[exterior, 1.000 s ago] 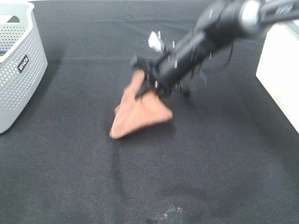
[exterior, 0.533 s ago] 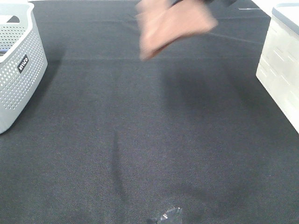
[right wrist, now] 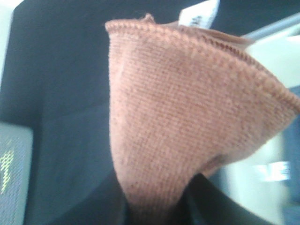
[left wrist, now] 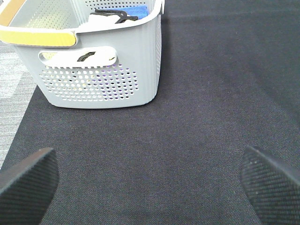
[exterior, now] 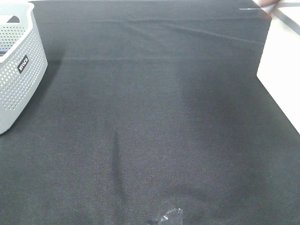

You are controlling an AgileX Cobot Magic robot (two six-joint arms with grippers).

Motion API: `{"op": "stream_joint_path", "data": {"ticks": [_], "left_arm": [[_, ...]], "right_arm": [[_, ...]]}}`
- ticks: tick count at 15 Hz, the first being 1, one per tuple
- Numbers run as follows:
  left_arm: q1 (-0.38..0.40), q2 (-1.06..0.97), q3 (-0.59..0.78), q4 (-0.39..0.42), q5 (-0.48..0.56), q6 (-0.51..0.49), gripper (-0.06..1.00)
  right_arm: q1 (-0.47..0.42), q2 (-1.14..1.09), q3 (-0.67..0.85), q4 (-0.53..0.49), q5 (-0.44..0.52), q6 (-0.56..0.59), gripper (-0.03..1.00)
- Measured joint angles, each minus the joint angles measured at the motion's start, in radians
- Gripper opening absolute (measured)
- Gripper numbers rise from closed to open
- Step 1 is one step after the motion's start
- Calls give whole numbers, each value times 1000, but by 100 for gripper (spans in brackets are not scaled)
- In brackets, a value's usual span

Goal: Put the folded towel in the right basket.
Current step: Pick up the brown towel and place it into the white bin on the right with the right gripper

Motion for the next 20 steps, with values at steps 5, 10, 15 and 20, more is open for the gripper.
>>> {"op": "stream_joint_path", "data": {"ticks": [5, 10, 15, 20], "left_arm": [[0, 0, 0, 0, 0, 0, 98], [0, 0, 0, 0, 0, 0, 98], [0, 0, 0, 0, 0, 0, 98], [0, 0, 0, 0, 0, 0, 98]], "right_arm": [[-93, 22, -2, -335, 11, 1, 22], [-92, 70, -2, -373, 11, 21, 22], [-92, 82, -2, -376, 14, 26, 72], [-75, 38, -2, -368, 14, 26, 97]]}}
